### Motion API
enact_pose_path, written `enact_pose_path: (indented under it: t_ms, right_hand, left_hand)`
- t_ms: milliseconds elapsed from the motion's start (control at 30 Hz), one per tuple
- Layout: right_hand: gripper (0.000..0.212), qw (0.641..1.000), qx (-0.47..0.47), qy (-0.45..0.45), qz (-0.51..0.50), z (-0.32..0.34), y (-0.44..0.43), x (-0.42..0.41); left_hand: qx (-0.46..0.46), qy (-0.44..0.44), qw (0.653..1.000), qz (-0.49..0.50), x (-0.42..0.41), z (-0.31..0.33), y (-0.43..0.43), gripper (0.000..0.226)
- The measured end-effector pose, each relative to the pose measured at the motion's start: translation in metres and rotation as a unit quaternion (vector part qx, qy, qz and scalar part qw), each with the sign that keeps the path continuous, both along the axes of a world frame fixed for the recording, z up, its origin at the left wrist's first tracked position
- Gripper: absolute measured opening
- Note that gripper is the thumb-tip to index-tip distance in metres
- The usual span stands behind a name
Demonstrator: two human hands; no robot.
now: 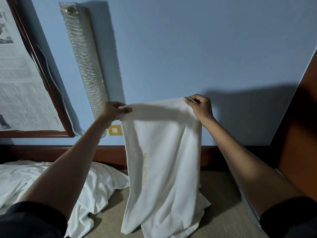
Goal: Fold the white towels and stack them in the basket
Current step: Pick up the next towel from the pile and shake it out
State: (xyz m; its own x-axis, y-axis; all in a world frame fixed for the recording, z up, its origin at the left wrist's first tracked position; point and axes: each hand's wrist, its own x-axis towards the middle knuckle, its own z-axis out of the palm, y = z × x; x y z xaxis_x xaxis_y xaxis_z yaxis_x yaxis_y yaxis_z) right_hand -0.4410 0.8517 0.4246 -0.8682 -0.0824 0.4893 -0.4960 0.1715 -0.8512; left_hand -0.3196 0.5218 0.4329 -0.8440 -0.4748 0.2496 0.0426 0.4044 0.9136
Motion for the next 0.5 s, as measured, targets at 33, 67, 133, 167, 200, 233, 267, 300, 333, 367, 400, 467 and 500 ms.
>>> enact_pose_path:
  t_ms: [33,67,133,167,200,233,267,300,333,367,400,467,500]
  right_hand:
    - [0.025,1.000,-0.006,0.008,0.002,0.002,-0.002,0.003]
    - [0.021,1.000,-0.010,0.015,0.006,0.005,-0.005,0.005]
    - [0.018,1.000,-0.014,0.018,0.010,0.009,-0.008,0.009]
    - [0.018,1.000,-0.015,0.016,0.008,0.011,-0.009,0.010]
    - [0.018,1.000,-0.017,0.012,0.004,0.012,-0.010,0.010]
    - [0.018,1.000,-0.020,0.007,0.000,0.012,-0.010,0.010]
    - [0.019,1.000,-0.021,0.002,-0.003,0.012,-0.010,0.009]
    - [0.020,1.000,-0.020,-0.003,-0.011,0.011,-0.010,0.009]
    - [0.021,1.000,-0.017,-0.008,-0.019,0.010,-0.009,0.008]
    - [0.021,0.999,-0.015,-0.012,-0.029,0.010,-0.009,0.006]
    - [0.021,0.999,-0.010,-0.015,-0.042,0.009,-0.007,0.005]
    - [0.021,0.995,0.048,-0.016,-0.085,0.007,-0.006,0.004]
    - [0.028,0.988,0.109,-0.014,-0.113,0.006,-0.007,0.005]
  left_hand:
    - [0.026,0.009,0.999,0.018,0.001,-0.001,-0.001,0.035]
    - [0.051,0.013,0.998,0.030,0.003,-0.002,-0.003,0.034]
    - [0.096,0.013,0.995,0.035,0.005,-0.004,-0.005,0.031]
    - [0.118,0.013,0.992,0.033,0.006,-0.005,-0.006,0.031]
    - [0.140,0.015,0.990,0.030,0.008,-0.006,-0.007,0.034]
    - [0.158,0.015,0.987,0.026,0.010,-0.006,-0.007,0.037]
    - [0.169,0.014,0.985,0.019,0.012,-0.005,-0.006,0.039]
    - [0.170,0.010,0.985,0.013,0.015,-0.004,-0.005,0.038]
    - [0.163,0.003,0.987,0.005,0.017,-0.002,-0.004,0.036]
    - [0.152,-0.005,0.988,-0.001,0.019,0.000,-0.003,0.033]
    - [0.138,-0.012,0.990,-0.008,0.021,0.002,0.000,0.031]
    - [0.104,-0.024,0.994,-0.034,0.021,0.008,0.009,0.024]
    - [0.091,-0.027,0.994,-0.049,0.019,0.011,0.015,0.023]
